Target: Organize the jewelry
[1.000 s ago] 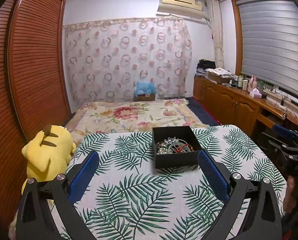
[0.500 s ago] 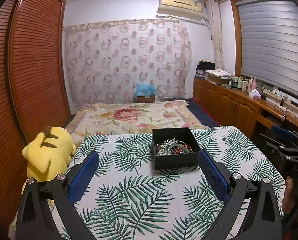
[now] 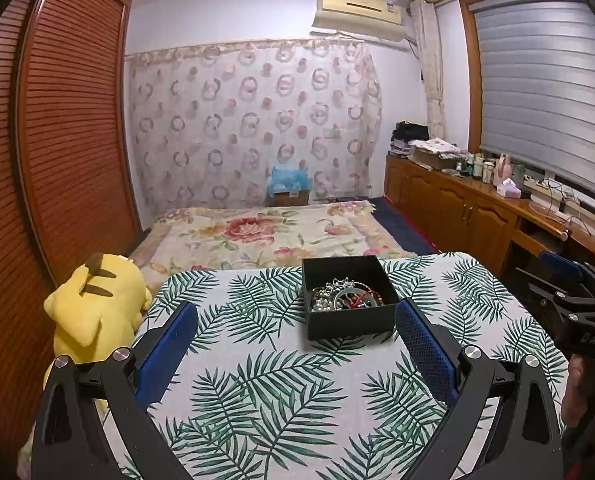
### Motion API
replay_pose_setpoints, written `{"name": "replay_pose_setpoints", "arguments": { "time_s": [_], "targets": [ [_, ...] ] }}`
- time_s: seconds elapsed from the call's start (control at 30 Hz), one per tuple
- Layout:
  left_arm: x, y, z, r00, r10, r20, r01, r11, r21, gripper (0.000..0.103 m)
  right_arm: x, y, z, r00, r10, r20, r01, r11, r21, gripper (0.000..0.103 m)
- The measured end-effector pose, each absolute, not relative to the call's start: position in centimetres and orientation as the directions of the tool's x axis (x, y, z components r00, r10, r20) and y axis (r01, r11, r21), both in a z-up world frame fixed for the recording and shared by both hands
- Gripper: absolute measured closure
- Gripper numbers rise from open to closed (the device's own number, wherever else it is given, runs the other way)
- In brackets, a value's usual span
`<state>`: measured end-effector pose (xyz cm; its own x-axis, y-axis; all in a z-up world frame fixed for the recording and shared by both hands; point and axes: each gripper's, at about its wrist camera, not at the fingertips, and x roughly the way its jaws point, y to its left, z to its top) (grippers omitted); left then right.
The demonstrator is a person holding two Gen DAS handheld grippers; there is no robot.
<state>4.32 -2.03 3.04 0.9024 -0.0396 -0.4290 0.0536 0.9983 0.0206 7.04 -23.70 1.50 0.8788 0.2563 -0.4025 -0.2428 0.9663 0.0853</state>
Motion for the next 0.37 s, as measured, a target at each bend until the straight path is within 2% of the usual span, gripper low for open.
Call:
{"name": "replay_pose_setpoints", "arguments": {
  "time_s": [0.37],
  "targets": [
    [4.24, -2.14, 3.08, 0.902, -0.044, -0.429, 0.057, 0.998, 0.018, 0.008, 7.04, -23.56, 1.47, 0.879, 0.257, -0.402, -0.243, 0.966, 0.085, 0.003]
  ]
}}
